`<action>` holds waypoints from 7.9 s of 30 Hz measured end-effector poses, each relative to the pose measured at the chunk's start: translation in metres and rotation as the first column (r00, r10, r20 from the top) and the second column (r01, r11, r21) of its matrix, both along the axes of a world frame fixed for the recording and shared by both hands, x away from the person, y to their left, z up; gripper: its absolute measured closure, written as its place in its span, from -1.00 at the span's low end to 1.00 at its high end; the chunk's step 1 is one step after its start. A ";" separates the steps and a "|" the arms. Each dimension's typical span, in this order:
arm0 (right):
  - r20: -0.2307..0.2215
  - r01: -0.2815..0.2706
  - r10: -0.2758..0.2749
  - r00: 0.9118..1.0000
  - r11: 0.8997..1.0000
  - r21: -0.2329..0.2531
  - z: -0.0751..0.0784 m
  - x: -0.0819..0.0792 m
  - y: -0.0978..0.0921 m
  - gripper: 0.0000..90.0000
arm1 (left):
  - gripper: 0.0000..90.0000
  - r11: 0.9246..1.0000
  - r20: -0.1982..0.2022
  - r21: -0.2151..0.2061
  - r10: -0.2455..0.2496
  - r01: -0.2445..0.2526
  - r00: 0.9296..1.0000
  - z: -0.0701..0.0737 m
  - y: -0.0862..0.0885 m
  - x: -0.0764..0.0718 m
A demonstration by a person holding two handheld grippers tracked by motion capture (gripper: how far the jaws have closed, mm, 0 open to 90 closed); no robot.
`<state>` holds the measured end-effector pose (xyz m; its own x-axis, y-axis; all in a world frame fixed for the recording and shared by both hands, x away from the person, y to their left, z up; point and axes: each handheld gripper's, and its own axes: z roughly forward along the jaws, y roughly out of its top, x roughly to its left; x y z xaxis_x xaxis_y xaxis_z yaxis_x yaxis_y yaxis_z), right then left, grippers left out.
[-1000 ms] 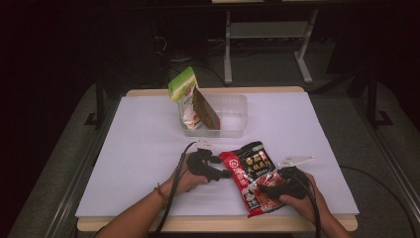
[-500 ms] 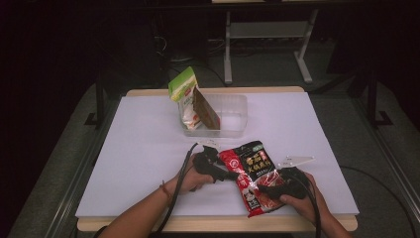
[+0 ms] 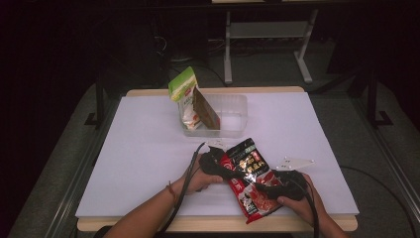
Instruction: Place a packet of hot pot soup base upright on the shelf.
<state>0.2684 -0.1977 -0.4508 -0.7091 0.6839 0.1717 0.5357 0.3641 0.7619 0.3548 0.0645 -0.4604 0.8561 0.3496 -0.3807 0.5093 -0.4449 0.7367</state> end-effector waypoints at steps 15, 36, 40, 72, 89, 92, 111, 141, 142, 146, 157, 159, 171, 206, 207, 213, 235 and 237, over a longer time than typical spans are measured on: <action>0.023 -0.017 0.016 1.000 0.999 0.044 0.006 -0.001 -0.008 -0.17 | 0.81 0.992 0.110 -0.118 0.045 -0.032 0.993 0.021 0.017 -0.003; 0.042 -0.041 0.039 0.998 0.997 0.065 0.012 -0.005 -0.018 0.37 | 0.69 0.969 0.191 -0.240 0.107 -0.059 0.976 0.050 0.033 -0.010; 0.057 -0.031 0.028 0.998 0.998 0.060 0.012 -0.006 -0.017 0.48 | 0.54 0.969 0.167 -0.241 0.102 -0.060 0.981 0.047 0.028 -0.010; 0.233 -0.008 0.015 0.972 0.999 -0.034 0.016 -0.011 -0.042 -0.29 | 0.79 0.968 0.248 -0.207 0.195 -0.145 0.949 0.059 0.040 -0.013; 0.207 0.126 -0.109 0.972 0.990 -0.071 0.007 -0.002 -0.061 -0.33 | 0.79 0.946 0.292 -0.273 0.254 -0.174 0.922 0.081 0.063 -0.020; 0.209 0.130 -0.112 0.971 0.989 -0.073 0.006 -0.001 -0.060 -0.34 | 0.79 0.943 0.297 -0.279 0.266 -0.183 0.917 0.083 0.068 -0.019; 0.197 0.120 -0.100 0.975 0.989 -0.090 0.004 -0.001 -0.058 -0.34 | 0.83 0.921 0.369 -0.301 0.351 -0.247 0.860 0.108 0.080 -0.029; 0.176 0.118 -0.100 0.979 0.988 -0.095 -0.001 -0.002 -0.058 -0.35 | 0.84 0.869 0.466 -0.303 0.493 -0.391 0.735 0.183 0.077 0.012; 0.177 0.119 -0.101 0.979 0.988 -0.095 -0.001 -0.002 -0.058 -0.35 | 0.84 0.866 0.461 -0.305 0.498 -0.396 0.735 0.184 0.075 0.014; 0.178 0.118 -0.099 0.979 0.988 -0.095 -0.001 -0.002 -0.058 -0.35 | 0.83 0.856 0.467 -0.296 0.518 -0.425 0.717 0.189 0.065 0.027; 0.181 0.111 -0.092 0.979 0.989 -0.095 -0.001 -0.003 -0.058 -0.36 | 0.84 0.819 0.474 -0.275 0.572 -0.504 0.670 0.193 0.037 0.061; 0.183 0.109 -0.090 0.979 0.990 -0.093 -0.001 -0.004 -0.058 -0.36 | 0.84 0.818 0.489 -0.257 0.570 -0.515 0.660 0.193 0.032 0.067; 0.183 0.104 -0.087 0.979 0.991 -0.088 -0.001 -0.005 -0.058 -0.36 | 0.83 0.784 0.516 -0.202 0.595 -0.587 0.617 0.185 0.012 0.099; 0.180 0.084 -0.065 0.981 0.992 -0.099 -0.002 -0.005 -0.054 -0.35 | 0.76 0.815 0.592 -0.199 0.542 -0.543 0.596 0.125 -0.016 0.103; 0.182 0.083 -0.063 0.981 0.992 -0.099 -0.002 -0.005 -0.054 -0.34 | 0.75 0.817 0.592 -0.199 0.541 -0.542 0.598 0.121 -0.016 0.102; 0.181 0.080 -0.061 0.982 0.992 -0.099 -0.003 -0.004 -0.054 -0.35 | 0.71 0.836 0.601 -0.197 0.515 -0.512 0.611 0.121 -0.018 0.099; 0.225 0.086 -0.065 0.972 0.993 -0.085 0.002 -0.008 -0.055 -0.33 | 0.56 0.874 0.603 -0.163 0.455 -0.457 0.655 0.119 -0.011 0.096; 0.230 0.086 -0.065 0.971 0.993 -0.084 0.003 -0.008 -0.055 -0.33 | 0.55 0.876 0.603 -0.157 0.451 -0.456 0.658 0.120 -0.010 0.095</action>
